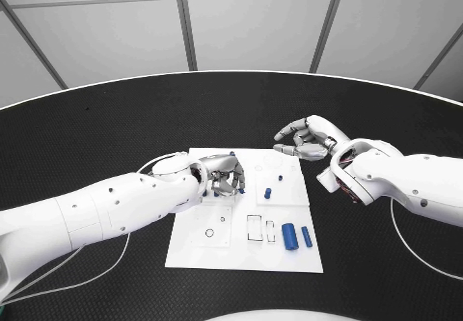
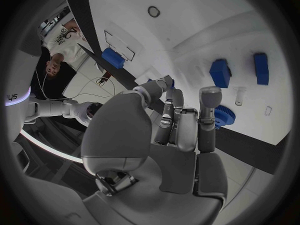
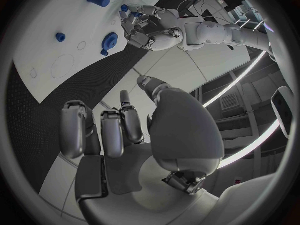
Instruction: Assemble the parts on the task board
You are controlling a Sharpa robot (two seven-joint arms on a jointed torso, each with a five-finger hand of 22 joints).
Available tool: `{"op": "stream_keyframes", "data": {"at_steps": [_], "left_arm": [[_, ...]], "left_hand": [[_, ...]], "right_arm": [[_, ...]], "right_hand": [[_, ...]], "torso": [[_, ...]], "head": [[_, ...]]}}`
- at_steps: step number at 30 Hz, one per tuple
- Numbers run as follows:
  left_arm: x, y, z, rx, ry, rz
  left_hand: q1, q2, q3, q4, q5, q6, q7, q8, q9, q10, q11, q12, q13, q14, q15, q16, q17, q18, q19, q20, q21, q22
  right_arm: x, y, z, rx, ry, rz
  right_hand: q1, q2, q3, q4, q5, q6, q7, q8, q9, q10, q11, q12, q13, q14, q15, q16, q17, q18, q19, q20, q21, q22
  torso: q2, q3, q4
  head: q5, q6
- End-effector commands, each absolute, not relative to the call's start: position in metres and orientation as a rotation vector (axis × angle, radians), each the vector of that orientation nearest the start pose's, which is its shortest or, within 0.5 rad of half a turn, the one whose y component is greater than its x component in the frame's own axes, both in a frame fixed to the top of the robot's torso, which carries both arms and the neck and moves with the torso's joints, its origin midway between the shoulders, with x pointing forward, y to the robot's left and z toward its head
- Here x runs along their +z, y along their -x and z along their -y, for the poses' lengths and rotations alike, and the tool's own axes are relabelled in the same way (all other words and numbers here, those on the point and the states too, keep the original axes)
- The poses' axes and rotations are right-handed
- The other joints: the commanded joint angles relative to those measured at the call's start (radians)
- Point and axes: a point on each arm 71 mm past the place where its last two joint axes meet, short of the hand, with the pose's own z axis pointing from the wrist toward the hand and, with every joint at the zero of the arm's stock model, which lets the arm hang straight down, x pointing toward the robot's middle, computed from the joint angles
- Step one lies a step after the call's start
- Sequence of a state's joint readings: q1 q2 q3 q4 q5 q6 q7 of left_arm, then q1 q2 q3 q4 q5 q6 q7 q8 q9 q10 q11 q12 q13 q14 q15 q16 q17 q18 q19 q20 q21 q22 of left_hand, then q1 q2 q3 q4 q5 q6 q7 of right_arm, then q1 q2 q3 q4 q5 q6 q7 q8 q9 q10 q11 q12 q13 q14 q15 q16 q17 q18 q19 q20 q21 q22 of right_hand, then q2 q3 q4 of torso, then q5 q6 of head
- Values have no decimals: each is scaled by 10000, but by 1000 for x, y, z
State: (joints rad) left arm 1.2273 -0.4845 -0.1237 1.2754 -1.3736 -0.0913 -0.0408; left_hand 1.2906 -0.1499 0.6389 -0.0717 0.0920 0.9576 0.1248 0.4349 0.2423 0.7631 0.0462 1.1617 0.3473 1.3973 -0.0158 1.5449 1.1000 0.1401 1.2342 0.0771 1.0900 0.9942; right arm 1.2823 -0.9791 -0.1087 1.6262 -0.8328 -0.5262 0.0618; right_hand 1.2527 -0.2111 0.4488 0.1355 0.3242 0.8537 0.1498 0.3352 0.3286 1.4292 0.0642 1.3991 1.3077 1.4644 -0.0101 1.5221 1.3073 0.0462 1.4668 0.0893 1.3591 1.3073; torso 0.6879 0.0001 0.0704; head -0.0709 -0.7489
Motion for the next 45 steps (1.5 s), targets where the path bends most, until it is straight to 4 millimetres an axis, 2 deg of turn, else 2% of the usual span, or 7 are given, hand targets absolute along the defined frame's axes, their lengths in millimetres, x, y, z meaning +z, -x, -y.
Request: {"op": "stream_keyframes", "data": {"at_steps": [1,13,28,45], "left_arm": [[-217,-503,-80,-8003,-3492,-18904],[-202,-512,-101,-7845,-2701,-18745],[-203,-523,-128,-7279,-2146,-18759],[-205,-528,-145,-6851,-1878,-18880]], "left_hand": [[-6,-101,-19,56,-27,22,-54,64,12,87,17,61,12,76,-1,41,-11,56,65,-13,73,16],[-20,-129,-45,67,-36,28,-58,64,15,96,16,72,16,78,-3,40,-19,55,73,-15,74,15],[-115,-211,-173,157,-65,32,-74,48,22,112,11,107,32,80,-6,30,-54,56,84,-20,56,-11],[-117,-223,-194,167,-61,31,-80,43,22,112,7,112,35,65,-9,25,-103,58,83,-22,47,-21]], "right_arm": [[-155,-474,247,9242,-4261,-15408],[-155,-475,248,9229,-4261,-15406],[-156,-475,248,9234,-4253,-15412],[-156,-475,248,9222,-4255,-15414]], "right_hand": [[-53,57,2,38,68,52,0,45,-16,41,-19,55,940,839,-56,-8,1693,87,261,-63,16,588],[-56,63,4,44,68,56,-3,52,-18,44,-22,59,943,838,-58,-10,1691,87,263,-65,16,591],[-56,63,4,44,68,56,-3,52,-18,44,-22,59,943,838,-58,-10,1691,87,263,-65,16,591],[-56,63,4,44,68,56,-3,52,-18,44,-22,59,943,838,-58,-10,1691,87,263,-65,16,591]], "torso": [[-4,8,12],[-3,13,4],[16,2,-7],[-2,25,-15]], "head": [[10,10],[53,55],[105,90],[133,64]]}}
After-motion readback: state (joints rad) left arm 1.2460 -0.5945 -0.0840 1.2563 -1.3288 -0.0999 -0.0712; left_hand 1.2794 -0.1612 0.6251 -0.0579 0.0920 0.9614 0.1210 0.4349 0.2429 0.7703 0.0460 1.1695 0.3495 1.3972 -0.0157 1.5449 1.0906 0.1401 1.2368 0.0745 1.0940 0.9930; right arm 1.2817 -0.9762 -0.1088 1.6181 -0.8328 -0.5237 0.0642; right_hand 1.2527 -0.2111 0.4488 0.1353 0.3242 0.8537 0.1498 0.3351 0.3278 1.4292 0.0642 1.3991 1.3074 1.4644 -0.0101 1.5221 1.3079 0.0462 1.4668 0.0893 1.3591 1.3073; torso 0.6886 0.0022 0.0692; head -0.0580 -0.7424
